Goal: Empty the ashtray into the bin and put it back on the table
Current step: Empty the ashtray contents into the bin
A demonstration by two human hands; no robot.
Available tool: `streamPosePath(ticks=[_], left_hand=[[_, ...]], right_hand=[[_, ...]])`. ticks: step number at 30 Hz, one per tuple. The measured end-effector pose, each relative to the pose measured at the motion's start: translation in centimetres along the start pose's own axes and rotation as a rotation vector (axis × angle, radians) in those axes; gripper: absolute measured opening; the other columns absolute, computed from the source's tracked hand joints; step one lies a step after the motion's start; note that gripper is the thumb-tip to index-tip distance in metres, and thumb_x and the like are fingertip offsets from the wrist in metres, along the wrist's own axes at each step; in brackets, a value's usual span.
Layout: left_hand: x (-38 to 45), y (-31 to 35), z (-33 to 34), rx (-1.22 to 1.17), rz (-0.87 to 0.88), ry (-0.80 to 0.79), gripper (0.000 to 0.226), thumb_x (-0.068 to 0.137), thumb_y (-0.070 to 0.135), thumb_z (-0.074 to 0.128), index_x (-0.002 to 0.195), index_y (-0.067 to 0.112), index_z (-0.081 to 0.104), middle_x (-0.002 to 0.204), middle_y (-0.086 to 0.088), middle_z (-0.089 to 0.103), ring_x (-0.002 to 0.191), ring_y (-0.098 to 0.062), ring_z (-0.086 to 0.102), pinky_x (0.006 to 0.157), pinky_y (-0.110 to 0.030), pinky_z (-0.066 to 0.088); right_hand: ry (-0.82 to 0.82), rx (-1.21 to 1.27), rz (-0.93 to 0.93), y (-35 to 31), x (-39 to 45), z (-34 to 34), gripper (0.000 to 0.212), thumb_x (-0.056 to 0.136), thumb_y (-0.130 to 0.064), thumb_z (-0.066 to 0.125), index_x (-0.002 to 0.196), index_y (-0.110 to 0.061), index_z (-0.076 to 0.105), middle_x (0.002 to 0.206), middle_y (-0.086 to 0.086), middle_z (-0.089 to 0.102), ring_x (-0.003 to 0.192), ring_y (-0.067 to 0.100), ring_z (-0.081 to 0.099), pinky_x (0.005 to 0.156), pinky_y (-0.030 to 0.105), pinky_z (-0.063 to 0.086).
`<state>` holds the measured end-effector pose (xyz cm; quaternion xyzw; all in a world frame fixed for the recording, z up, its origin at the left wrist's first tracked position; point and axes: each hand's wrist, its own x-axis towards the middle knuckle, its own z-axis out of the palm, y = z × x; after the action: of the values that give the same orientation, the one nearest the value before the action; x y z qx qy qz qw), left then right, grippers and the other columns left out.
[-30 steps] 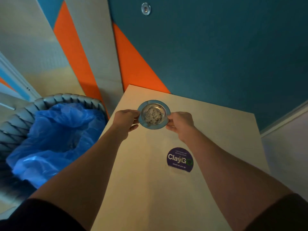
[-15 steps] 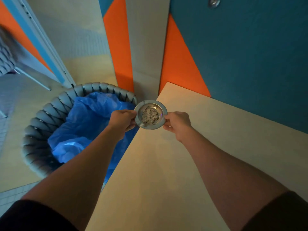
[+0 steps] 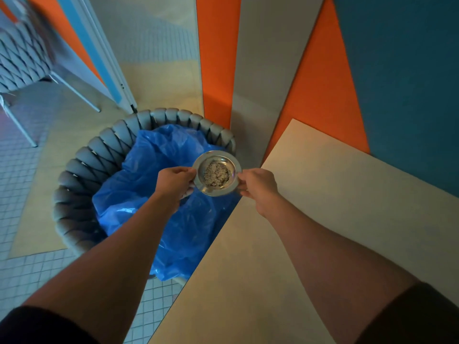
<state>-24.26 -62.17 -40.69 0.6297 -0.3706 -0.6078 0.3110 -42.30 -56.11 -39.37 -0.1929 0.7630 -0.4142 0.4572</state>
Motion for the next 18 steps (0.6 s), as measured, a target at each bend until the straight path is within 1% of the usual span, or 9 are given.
streamPosePath(ticks=[2, 3, 4, 6, 7, 8, 11, 13, 18], left_hand=[[1.1, -0.3, -0.6, 0.003, 0.007, 0.043, 0.017, 0.090, 0.014, 0.065, 0.076, 0.008, 0.072, 0.054, -0.002, 0.065, 0.045, -0.008, 0.055, 0.044, -0.019, 0.048], [1.8, -0.5, -0.8, 0.003, 0.009, 0.062, 0.017, 0.091, 0.014, 0.064, 0.076, 0.008, 0.072, 0.056, -0.004, 0.065, 0.048, -0.009, 0.056, 0.045, -0.018, 0.048], [2.5, -0.7, -1.2, 0.003, 0.009, 0.079, 0.017, 0.091, 0.013, 0.064, 0.077, 0.008, 0.072, 0.059, -0.005, 0.065, 0.050, -0.010, 0.056, 0.046, -0.020, 0.049], [3.8, -1.1, -1.7, 0.006, 0.006, 0.107, 0.016, 0.091, 0.012, 0.063, 0.078, 0.008, 0.072, 0.065, -0.009, 0.067, 0.056, -0.014, 0.058, 0.052, -0.024, 0.050], [4.5, -1.4, -2.0, 0.009, 0.002, 0.122, 0.016, 0.091, 0.012, 0.063, 0.079, 0.008, 0.071, 0.068, -0.010, 0.067, 0.059, -0.016, 0.059, 0.054, -0.026, 0.051], [5.1, -1.7, -2.3, 0.014, -0.003, 0.137, 0.015, 0.091, 0.013, 0.063, 0.080, 0.008, 0.072, 0.071, -0.012, 0.068, 0.061, -0.017, 0.060, 0.055, -0.026, 0.051], [6.7, -2.6, -2.9, 0.022, -0.023, 0.172, 0.014, 0.091, 0.015, 0.063, 0.082, 0.010, 0.072, 0.072, -0.010, 0.070, 0.059, -0.015, 0.063, 0.053, -0.025, 0.051], [7.7, -3.3, -3.2, 0.023, -0.033, 0.186, 0.014, 0.091, 0.016, 0.064, 0.081, 0.011, 0.072, 0.070, -0.008, 0.069, 0.056, -0.012, 0.061, 0.050, -0.023, 0.049], [9.9, -4.9, -4.2, 0.013, -0.050, 0.224, 0.015, 0.092, 0.015, 0.064, 0.080, 0.010, 0.072, 0.064, -0.005, 0.067, 0.049, -0.007, 0.060, 0.043, -0.018, 0.049]], right_hand=[[0.003, -0.084, -0.045, 0.3, 0.9, 0.9, 0.015, 0.086, -0.026, 0.062, 0.072, -0.023, 0.063, 0.089, 0.008, 0.074, 0.087, 0.025, 0.070, 0.085, 0.046, 0.057], [0.009, -0.147, -0.076, 0.5, 1.4, 1.4, 0.019, 0.088, -0.030, 0.059, 0.071, -0.022, 0.062, 0.090, 0.007, 0.073, 0.090, 0.026, 0.067, 0.085, 0.046, 0.055], [0.016, -0.221, -0.116, 0.8, 2.0, 1.7, 0.022, 0.090, -0.033, 0.056, 0.072, -0.021, 0.062, 0.087, 0.004, 0.071, 0.089, 0.025, 0.064, 0.078, 0.040, 0.053], [0.005, -0.377, -0.224, 1.6, 2.8, 2.2, 0.022, 0.092, -0.035, 0.053, 0.079, -0.020, 0.062, 0.077, -0.007, 0.061, 0.077, 0.015, 0.057, 0.060, 0.026, 0.040], [-0.024, -0.450, -0.283, 2.2, 3.1, 2.4, 0.021, 0.093, -0.035, 0.052, 0.084, -0.020, 0.062, 0.076, -0.010, 0.058, 0.073, 0.011, 0.054, 0.057, 0.023, 0.036], [-0.061, -0.520, -0.341, 2.9, 3.4, 2.6, 0.020, 0.094, -0.035, 0.053, 0.088, -0.018, 0.063, 0.079, -0.009, 0.059, 0.073, 0.009, 0.054, 0.058, 0.022, 0.036], [-0.150, -0.709, -0.476, 5.0, 4.2, 3.3, 0.023, 0.093, -0.035, 0.055, 0.093, -0.015, 0.065, 0.091, 0.000, 0.068, 0.083, 0.016, 0.061, 0.069, 0.027, 0.047], [-0.186, -0.823, -0.542, 6.2, 4.8, 3.7, 0.024, 0.093, -0.038, 0.055, 0.093, -0.016, 0.065, 0.093, 0.000, 0.070, 0.084, 0.016, 0.062, 0.074, 0.030, 0.050], [-0.151, -1.042, -0.757, 8.2, 5.8, 4.9, 0.028, 0.092, -0.047, 0.052, 0.087, -0.022, 0.063, 0.083, -0.005, 0.069, 0.075, 0.012, 0.058, 0.089, 0.033, 0.044]])
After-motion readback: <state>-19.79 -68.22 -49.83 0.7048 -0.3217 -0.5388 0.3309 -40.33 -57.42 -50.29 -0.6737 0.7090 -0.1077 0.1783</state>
